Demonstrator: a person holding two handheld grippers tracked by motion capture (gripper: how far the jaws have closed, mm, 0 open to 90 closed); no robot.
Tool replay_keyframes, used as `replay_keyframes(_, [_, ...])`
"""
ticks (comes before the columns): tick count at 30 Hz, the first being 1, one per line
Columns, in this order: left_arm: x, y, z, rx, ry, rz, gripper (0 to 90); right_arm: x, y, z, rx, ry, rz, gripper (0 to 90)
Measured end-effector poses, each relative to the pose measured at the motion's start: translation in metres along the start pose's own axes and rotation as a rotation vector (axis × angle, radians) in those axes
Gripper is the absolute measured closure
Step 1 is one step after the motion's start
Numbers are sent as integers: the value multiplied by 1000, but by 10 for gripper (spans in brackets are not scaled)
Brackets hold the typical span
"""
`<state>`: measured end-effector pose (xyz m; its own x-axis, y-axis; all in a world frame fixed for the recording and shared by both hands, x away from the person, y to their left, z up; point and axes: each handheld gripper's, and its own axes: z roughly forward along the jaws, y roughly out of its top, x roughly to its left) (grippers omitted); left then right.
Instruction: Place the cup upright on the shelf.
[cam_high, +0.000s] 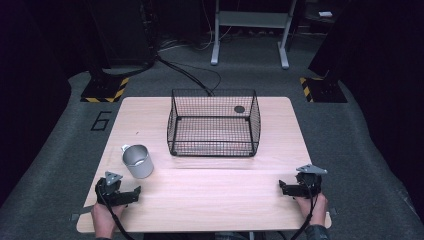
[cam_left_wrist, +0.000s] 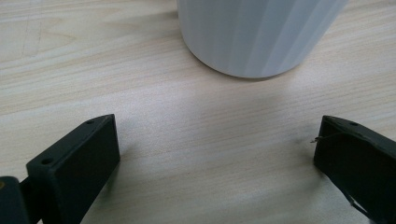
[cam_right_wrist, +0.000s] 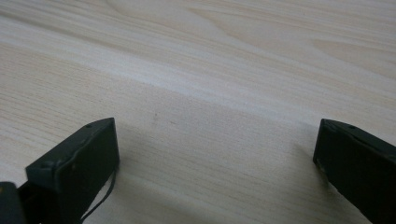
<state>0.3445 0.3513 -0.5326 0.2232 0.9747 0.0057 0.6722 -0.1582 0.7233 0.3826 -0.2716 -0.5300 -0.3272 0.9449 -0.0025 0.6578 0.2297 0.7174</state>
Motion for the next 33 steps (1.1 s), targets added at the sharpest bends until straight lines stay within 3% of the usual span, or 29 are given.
replay_keyframes(13, [-2, 0, 0, -3, 11, -7, 0, 0, 0, 0, -3, -3, 8, 1])
replay_keyframes(21, [-5, 1, -2, 0, -5, -7, 1, 0, 0, 0, -3, -4, 9, 3])
replay_keyframes(33, [-17, 18, -19, -66, -9, -16, 2, 0, 0, 0, -4, -5, 12, 7])
